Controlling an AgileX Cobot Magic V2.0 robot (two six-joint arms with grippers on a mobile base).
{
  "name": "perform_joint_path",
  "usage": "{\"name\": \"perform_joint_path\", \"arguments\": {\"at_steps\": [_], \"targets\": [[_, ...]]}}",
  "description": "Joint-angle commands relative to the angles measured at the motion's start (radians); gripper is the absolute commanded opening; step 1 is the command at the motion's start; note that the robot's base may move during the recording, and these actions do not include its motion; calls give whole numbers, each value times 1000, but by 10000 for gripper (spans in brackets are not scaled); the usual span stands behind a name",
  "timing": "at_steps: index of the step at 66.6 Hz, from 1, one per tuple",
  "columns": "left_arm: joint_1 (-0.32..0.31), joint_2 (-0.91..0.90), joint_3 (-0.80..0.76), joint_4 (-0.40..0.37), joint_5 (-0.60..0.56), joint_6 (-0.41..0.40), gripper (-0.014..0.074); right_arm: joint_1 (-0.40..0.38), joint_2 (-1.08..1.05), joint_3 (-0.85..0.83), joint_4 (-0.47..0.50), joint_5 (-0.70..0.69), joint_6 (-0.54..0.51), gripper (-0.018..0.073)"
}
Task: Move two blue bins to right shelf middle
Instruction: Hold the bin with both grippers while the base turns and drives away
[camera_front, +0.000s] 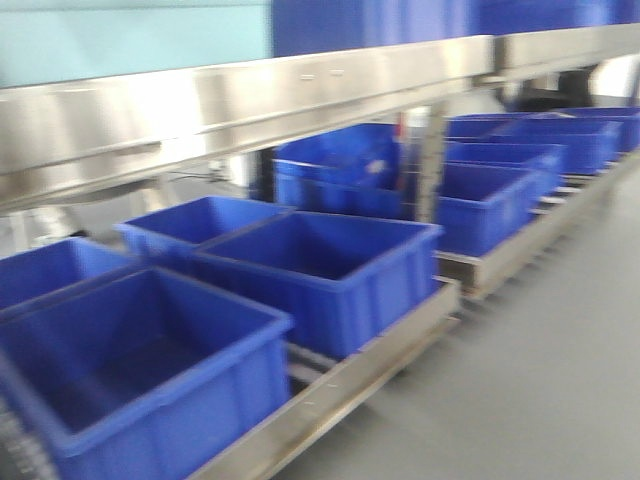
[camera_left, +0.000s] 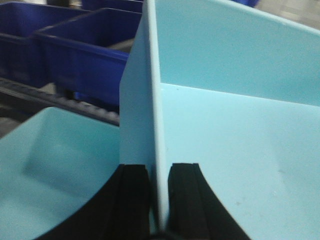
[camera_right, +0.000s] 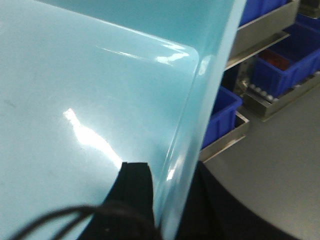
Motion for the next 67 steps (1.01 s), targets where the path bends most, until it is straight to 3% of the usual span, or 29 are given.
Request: {"name": "perform_joint_path", "arguments": {"at_steps": [1, 67], "targets": [[-7, -9, -7, -61, -60, -9, -111, 2, -10, -9, 41, -48, -32, -153], [-7, -9, -7, -61, -60, -9, -111, 2, -10, -9, 41, -48, -32, -153]]}}
